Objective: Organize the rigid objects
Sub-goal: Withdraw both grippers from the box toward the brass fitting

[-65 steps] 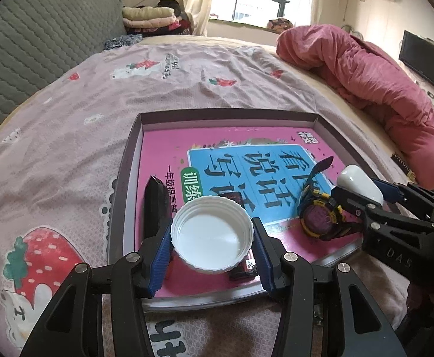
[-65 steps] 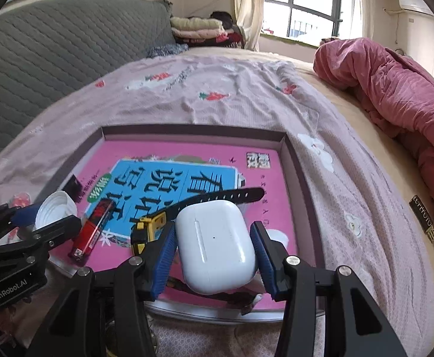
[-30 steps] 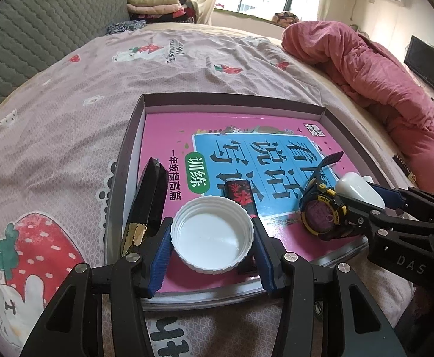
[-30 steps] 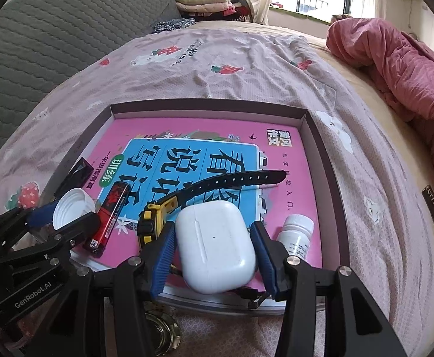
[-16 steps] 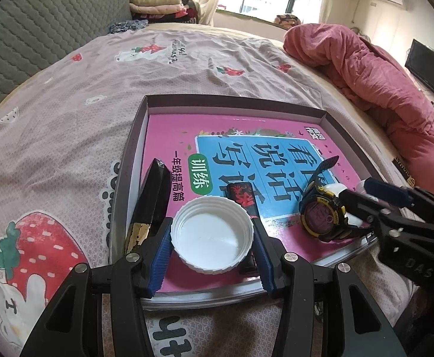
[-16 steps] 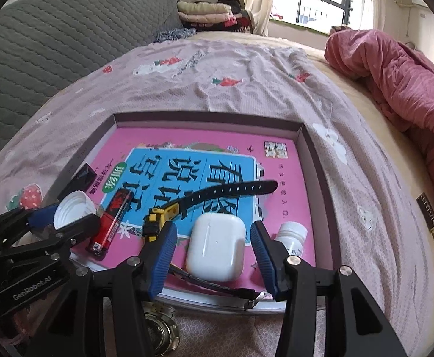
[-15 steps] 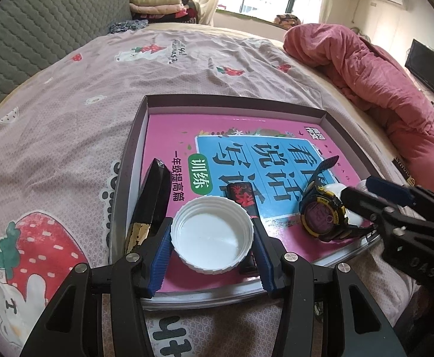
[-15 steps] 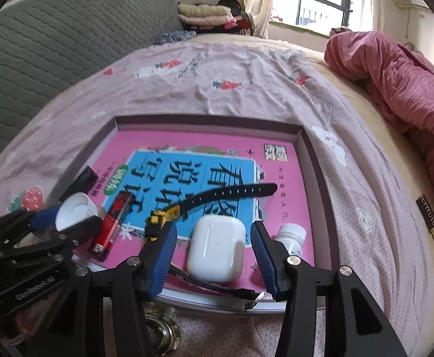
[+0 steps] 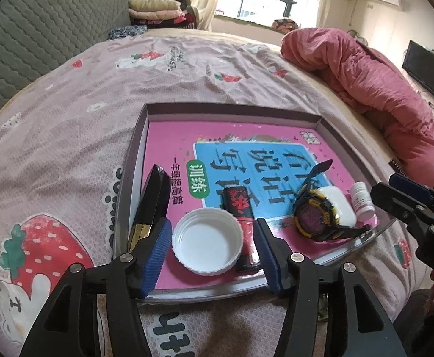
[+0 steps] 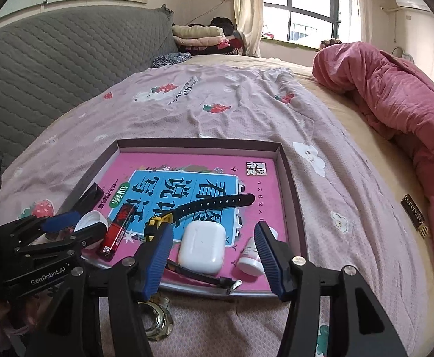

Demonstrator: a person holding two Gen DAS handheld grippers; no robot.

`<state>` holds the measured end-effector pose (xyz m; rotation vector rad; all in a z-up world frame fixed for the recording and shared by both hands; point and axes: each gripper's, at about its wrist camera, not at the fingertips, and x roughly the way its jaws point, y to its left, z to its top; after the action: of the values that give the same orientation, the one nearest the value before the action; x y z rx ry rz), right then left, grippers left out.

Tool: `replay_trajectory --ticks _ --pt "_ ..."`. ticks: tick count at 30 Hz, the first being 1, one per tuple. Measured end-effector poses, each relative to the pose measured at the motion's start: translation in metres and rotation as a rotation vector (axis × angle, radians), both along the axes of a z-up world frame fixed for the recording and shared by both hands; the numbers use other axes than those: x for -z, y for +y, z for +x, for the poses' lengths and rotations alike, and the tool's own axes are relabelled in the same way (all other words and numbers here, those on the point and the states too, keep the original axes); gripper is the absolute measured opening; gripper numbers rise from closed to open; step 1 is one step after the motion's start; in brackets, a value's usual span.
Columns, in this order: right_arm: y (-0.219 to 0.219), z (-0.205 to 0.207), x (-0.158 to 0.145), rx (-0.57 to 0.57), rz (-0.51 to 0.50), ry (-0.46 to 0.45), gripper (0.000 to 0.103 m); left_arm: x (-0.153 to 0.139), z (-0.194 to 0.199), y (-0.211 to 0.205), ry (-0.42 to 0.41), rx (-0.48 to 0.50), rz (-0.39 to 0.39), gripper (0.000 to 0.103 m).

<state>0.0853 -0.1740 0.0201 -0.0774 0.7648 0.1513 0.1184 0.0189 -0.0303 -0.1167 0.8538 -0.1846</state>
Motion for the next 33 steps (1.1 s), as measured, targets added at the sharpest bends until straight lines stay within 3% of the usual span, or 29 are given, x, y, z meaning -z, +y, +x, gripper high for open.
replay_trajectory --ticks 4,33 --pt "-0.002 -0.007 -0.006 0.003 -0.008 -0.02 0.056 -0.009 -0.007 0.001 -0.026 0.001 -0.003 0.064" --pt "0.004 -0.074 -0.04 -0.053 0.011 -0.09 0.057 -0.066 -0.076 -0.009 -0.103 -0.026 0.043 0.068"
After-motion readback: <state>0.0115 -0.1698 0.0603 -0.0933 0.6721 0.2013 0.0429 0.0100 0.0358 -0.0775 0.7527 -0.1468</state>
